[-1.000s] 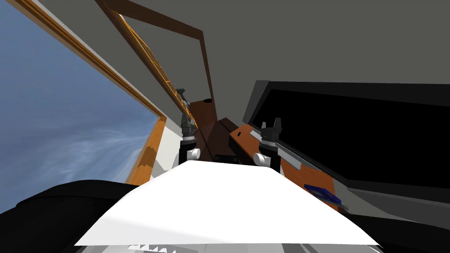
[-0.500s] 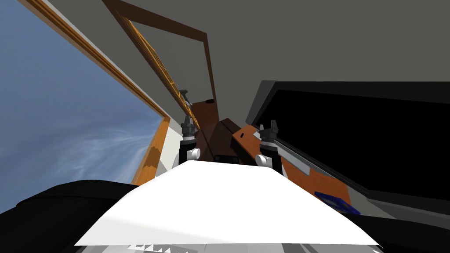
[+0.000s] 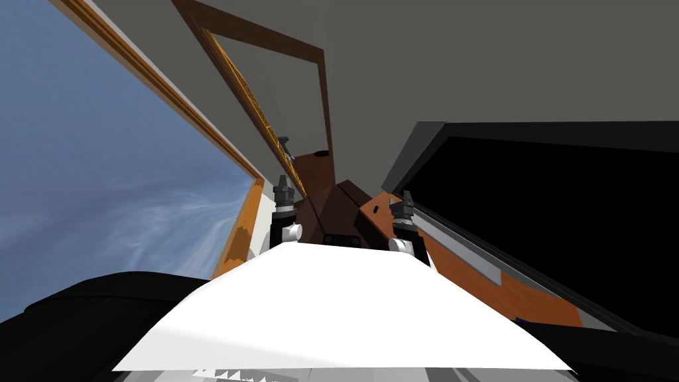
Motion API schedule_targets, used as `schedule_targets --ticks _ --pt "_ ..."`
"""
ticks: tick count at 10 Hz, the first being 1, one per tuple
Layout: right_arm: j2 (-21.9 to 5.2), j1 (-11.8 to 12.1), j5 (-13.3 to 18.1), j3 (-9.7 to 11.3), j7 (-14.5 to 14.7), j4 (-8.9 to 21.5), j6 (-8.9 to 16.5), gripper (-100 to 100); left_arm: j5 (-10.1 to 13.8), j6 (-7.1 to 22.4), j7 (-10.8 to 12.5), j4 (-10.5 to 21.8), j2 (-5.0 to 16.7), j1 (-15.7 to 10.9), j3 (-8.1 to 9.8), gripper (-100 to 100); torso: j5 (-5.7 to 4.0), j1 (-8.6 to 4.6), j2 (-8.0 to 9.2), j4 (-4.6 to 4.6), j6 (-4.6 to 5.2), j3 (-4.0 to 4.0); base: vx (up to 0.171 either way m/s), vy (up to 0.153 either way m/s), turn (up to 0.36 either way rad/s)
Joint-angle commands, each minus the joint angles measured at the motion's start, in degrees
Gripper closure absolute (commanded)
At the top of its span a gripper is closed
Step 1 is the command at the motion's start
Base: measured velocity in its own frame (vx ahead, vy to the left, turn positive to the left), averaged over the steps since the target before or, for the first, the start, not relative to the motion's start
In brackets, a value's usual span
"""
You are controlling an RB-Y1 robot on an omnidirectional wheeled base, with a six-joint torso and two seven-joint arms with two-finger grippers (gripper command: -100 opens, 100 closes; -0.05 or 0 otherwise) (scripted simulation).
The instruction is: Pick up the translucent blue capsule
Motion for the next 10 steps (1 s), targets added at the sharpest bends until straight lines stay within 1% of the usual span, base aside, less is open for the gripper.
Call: schedule_targets --ticks 1,2,4,5,6,7,8,9,10 --pt "-0.4 0.7 -2.1 -1.0 -1.7 1.8 2.9 -100 0.0 0.0 0.0 0.0 0.0 0.0 0.00 0 0.00 0.00 0.00 0.00 0.00 0.00 0.137 0.224 0.043" --pt "-0.4 0.7 -2.1 -1.0 -1.7 1.8 3.2 -100 0.0 0.0 0.0 0.0 0.0 0.0 0.00 0 0.00 -0.01 -0.02 0.00 -0.01 -0.01 0.087 0.132 0.009" --pt "-0.7 1.7 -4.8 -2.3 -4.1 4.8 6.7 -100 0.0 0.0 0.0 0.0 0.0 0.0 0.01 0 -0.08 -0.37 0.25 0.05 0.00 0.14 0.081 0.150 0.038" --pt "-0.7 1.7 -4.8 -2.3 -4.1 4.8 7.2 -100 0.0 0.0 0.0 0.0 0.0 0.0 0.01 0 -0.05 -0.23 0.13 0.04 0.00 0.08 0.109 0.135 -0.003" --pt "-0.9 2.3 -6.3 -3.1 -5.5 6.5 9.5 -100 0.0 0.0 0.0 0.0 0.0 0.0 0.01 0 -0.06 -0.35 0.12 0.03 0.00 0.06 0.087 0.126 0.015" --pt "-0.9 2.3 -6.3 -3.1 -5.5 6.5 9.5 -100 0.0 0.0 0.0 0.0 0.0 0.0 0.01 0 -0.08 -0.39 0.16 0.04 0.00 0.09 0.080 0.098 -0.001" --pt "-1.0 2.8 -7.8 -3.9 -6.9 8.2 11.6 -100 0.0 0.0 0.0 0.0 0.0 0.0 0.01 0 -0.09 -0.49 0.20 0.05 0.00 0.11 0.109 0.119 0.007" --pt "-1.0 2.8 -7.8 -3.9 -6.9 8.2 11.8 -100 0.0 0.0 0.0 0.0 0.0 0.0 0.01 0 -0.09 -0.44 0.13 0.03 0.00 0.08 0.081 0.091 -0.006" --pt "-1.2 3.3 -9.4 -4.7 -8.5 10.0 14.0 -100 0.0 0.0 0.0 0.0 0.0 0.0 0.01 0 -0.09 -0.52 0.20 0.04 0.00 0.11 0.081 0.103 -0.002"
